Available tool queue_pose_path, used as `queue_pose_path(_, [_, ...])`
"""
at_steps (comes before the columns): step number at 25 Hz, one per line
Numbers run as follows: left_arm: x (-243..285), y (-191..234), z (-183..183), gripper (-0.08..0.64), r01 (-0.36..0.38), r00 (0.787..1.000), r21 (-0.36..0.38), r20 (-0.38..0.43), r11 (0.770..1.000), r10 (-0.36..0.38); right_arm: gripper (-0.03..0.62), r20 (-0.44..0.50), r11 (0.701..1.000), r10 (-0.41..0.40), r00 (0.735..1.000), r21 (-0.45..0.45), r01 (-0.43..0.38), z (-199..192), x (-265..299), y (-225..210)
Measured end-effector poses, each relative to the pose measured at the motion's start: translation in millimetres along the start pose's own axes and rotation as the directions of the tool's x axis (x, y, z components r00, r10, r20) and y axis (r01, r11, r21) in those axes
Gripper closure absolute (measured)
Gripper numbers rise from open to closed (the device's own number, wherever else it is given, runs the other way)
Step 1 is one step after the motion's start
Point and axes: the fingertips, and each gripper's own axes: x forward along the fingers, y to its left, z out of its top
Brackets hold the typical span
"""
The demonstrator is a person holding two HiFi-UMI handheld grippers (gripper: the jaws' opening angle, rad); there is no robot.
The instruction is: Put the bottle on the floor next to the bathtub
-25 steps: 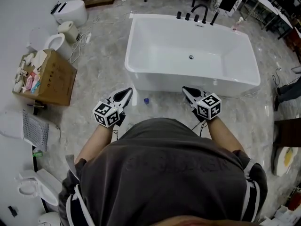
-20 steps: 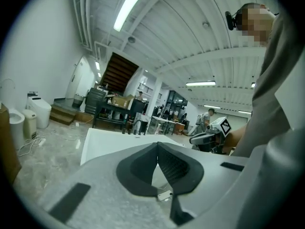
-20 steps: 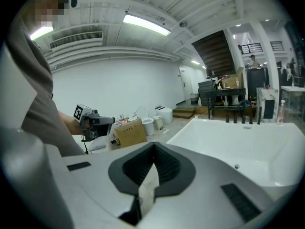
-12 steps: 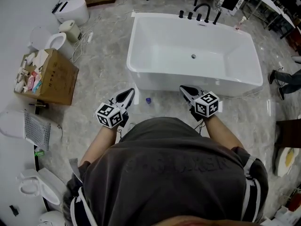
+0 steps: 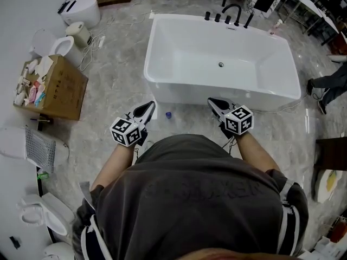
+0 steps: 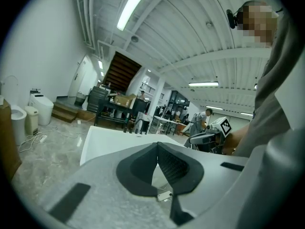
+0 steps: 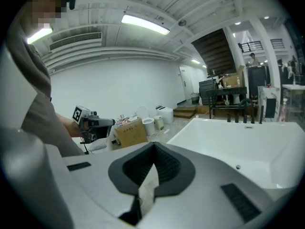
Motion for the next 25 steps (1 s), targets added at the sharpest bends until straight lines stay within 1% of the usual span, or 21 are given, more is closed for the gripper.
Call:
queue_pose_path(2, [2, 2, -1, 0.554, -0.001, 1.000, 0.002, -0.004, 1.000, 0.001, 0.603, -0.006, 1.000, 0.000, 1.000, -0.013, 0.000, 0, 2, -2])
queue_pose_path(18, [7, 2, 2, 0.554, 0.007, 1.000, 0.009, -0.006, 1.000, -0.007, 0.603, -0.031, 1.000, -0.010, 0.999, -0.030, 0.009, -4, 1, -8])
queue_pose_path(25, [9, 0, 3, 0.554, 0.006, 1.000, 0.001, -0.012, 1.000, -0.006, 0.603, -0.043, 0.999, -0.005, 0.999, -0.036, 0.004, -4, -3, -11])
